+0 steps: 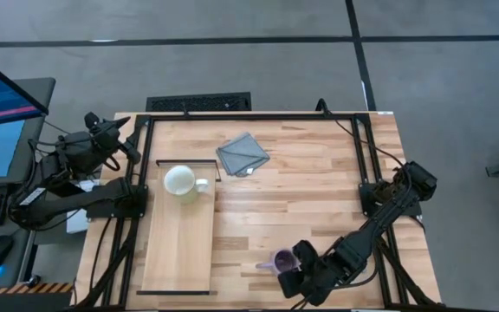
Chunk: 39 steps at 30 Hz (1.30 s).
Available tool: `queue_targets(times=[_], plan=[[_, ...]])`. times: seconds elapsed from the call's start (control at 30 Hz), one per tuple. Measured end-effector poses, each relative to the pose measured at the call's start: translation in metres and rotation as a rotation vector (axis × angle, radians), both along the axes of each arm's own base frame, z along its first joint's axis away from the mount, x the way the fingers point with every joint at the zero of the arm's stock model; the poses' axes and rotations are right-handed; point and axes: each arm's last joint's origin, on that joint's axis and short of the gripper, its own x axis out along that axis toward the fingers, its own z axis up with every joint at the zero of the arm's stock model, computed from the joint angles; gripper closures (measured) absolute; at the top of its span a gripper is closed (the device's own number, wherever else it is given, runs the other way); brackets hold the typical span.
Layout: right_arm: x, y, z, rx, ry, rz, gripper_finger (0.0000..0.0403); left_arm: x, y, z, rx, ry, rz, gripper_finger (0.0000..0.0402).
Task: Stack small to large cups/mugs on shelf
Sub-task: Put the purple mug on the shelf
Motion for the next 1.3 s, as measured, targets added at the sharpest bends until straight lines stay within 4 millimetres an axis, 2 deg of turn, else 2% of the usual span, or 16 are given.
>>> queue_targets(times=[0.2, 0.57, 1.3], plan=[[0.000, -0.006, -0.002, -0.034, 0.031, -0.009, 0.0322, 0.000, 0.000, 0.000, -0.002, 0.004, 0.000, 0.0199], [0.004, -0.032, -0.008, -0.157, 0.143, -0.031, 0.0321, -0.001, 0.000, -0.003, -0.015, 0.026, 0.001, 0.0199], [0.005, -0.032, -0.007, -0.157, 0.140, -0.020, 0.0320, -0.001, 0.000, -0.003, -0.016, 0.026, 0.001, 0.0199]])
